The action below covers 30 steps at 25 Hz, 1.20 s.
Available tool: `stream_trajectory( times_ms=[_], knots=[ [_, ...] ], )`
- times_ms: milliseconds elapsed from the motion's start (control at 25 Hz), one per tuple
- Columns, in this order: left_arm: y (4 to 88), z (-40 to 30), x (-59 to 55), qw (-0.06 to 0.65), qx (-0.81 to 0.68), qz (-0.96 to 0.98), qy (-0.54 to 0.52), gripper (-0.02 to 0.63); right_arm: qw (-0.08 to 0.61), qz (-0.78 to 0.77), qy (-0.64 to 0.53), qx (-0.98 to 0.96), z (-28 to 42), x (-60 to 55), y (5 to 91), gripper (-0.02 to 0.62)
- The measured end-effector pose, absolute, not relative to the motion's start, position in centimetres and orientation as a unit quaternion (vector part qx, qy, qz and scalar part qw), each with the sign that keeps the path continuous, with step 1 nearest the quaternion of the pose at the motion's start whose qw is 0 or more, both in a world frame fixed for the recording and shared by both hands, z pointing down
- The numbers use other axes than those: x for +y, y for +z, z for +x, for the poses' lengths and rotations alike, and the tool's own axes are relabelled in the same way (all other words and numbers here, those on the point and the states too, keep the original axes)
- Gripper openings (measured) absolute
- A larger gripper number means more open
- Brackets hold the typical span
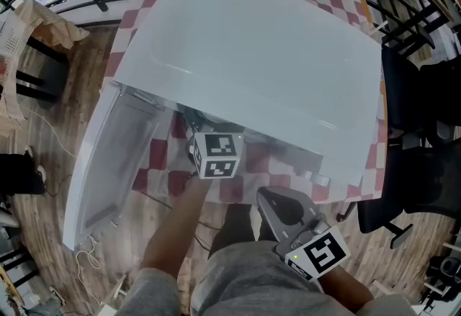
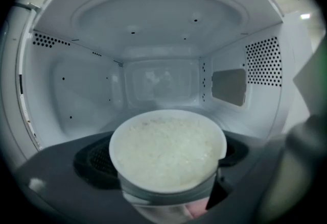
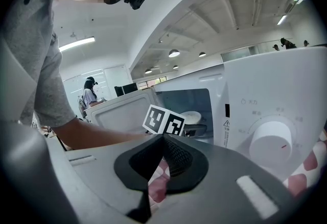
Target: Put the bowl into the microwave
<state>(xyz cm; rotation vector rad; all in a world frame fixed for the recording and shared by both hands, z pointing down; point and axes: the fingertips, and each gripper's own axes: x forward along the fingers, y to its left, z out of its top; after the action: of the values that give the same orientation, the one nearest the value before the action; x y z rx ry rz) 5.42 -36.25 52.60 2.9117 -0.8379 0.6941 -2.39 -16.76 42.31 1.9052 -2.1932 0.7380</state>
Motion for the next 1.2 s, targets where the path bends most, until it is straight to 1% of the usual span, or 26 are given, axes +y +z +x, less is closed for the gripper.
stream_trajectory(
  times_ms=[480,720,920,1200],
  knots=[
    [52.4,5.3,-35.0,0.012,-0.247,0.944,0.219,0.545,0.07,0.627,0.235,-0.739,-2.6,-16.7,41.8,-0.003],
    [50.9,4.9,-34.4,-0.007,-0.244,0.948,0.203,0.546,0.072,0.62,0.227,-0.747,-2.2,-16.5,41.2,-0.003],
    [49.9,3.1,-34.1,-0.004,-0.267,0.944,0.192,0.546,0.068,0.619,0.215,-0.752,-1.3,-16.1,40.6,-0.003],
    [46.9,-2.4,-31.8,0.005,-0.315,0.933,0.175,0.546,0.064,0.601,0.207,-0.769,0.3,-15.0,39.3,-0.003]
  ],
)
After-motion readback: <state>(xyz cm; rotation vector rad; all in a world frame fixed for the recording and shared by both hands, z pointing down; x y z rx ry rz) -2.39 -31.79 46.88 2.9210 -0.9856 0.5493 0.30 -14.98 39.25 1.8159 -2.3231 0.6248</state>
